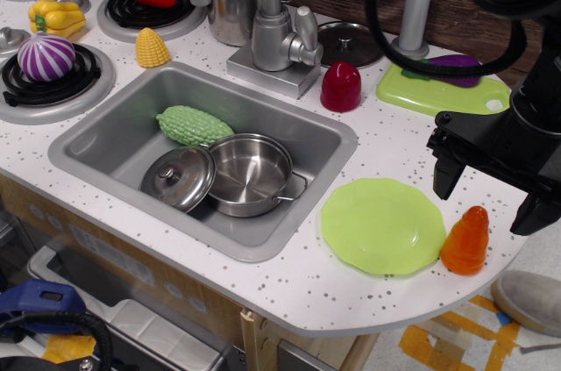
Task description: Put carrot on plate
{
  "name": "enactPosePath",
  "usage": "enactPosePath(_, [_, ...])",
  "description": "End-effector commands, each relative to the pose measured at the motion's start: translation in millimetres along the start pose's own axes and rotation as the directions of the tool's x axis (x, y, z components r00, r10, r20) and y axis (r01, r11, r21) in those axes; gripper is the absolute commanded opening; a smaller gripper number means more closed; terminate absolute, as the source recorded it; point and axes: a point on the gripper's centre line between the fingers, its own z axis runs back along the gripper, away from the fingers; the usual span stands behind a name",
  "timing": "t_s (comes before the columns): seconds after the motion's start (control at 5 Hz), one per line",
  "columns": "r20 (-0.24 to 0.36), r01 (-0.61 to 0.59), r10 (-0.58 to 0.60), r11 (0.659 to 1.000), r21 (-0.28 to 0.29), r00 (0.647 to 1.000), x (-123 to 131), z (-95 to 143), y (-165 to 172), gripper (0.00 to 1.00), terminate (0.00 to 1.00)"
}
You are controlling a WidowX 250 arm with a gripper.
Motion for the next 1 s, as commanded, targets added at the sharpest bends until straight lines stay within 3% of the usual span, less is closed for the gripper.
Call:
enactPosePath(0.0, [0.000, 0.000, 0.000, 1.000, 0.000, 1.000, 0.0, 0.0, 0.0, 1.00, 0.00])
enactPosePath(0.2, [0.003, -0.001, 0.001, 1.000, -0.011, 1.000, 2.7, -4.0, 0.6, 1.00, 0.00])
enactPosePath(0.6, [0.003, -0.035, 0.035, 0.996, -0.085, 0.999, 4.0, -16.5, 1.0, 1.00, 0.00])
enactPosePath(0.8, [-0.004, -0.052, 0.052, 0.995, -0.088, 0.999, 4.4, -15.8, -0.7, 0.00, 0.00])
